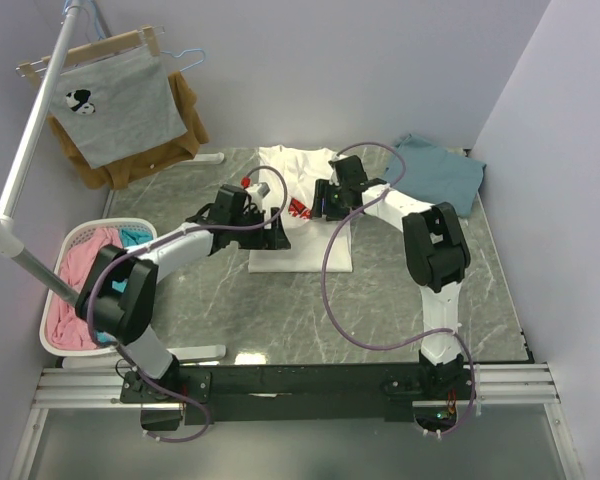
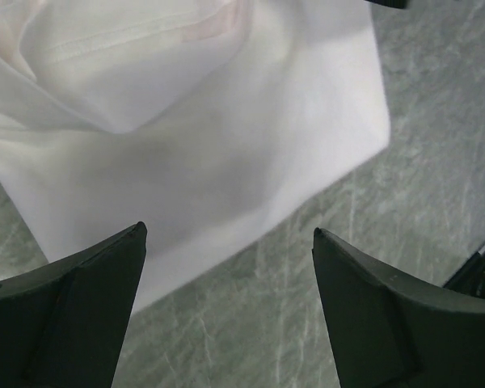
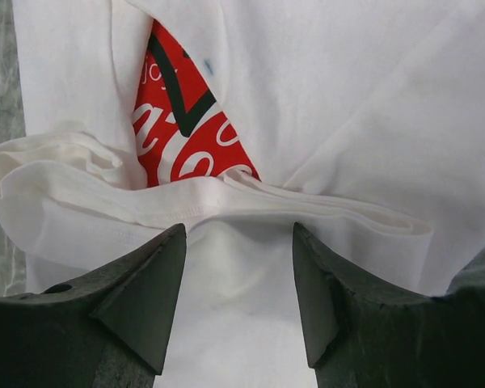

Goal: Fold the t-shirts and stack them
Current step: Fold the folded rectangular tshirt in 1/3 of the way

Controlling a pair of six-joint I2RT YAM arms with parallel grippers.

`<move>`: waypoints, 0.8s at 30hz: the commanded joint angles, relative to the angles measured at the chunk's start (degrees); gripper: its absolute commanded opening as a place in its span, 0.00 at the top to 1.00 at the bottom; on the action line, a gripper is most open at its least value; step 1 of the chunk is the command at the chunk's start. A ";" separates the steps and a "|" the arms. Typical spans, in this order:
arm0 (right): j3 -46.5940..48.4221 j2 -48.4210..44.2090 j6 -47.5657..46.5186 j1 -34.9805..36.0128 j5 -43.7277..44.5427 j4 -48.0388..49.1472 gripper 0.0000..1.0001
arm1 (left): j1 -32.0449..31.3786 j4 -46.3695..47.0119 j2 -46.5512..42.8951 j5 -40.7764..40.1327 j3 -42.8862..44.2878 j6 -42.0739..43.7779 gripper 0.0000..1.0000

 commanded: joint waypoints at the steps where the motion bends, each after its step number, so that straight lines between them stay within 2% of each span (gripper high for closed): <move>1: -0.81 -6.43 -1.30 -0.42 0.22 1.06 0.37 | -0.28 6.96 4.52 -3.51 2.56 1.09 0.12; 7: -8.98 -14.86 -0.25 -0.25 -2.06 2.82 0.37 | -0.19 11.02 11.64 -8.87 7.56 0.56 0.12; 13: -19.53 -21.47 0.10 0.28 -2.86 3.79 0.37 | 1.04 12.07 13.93 -12.66 11.26 -0.40 0.10; 24: -30.88 -23.93 2.74 3.44 -2.77 6.60 0.37 | 3.68 13.13 21.65 -12.92 14.42 -1.81 0.10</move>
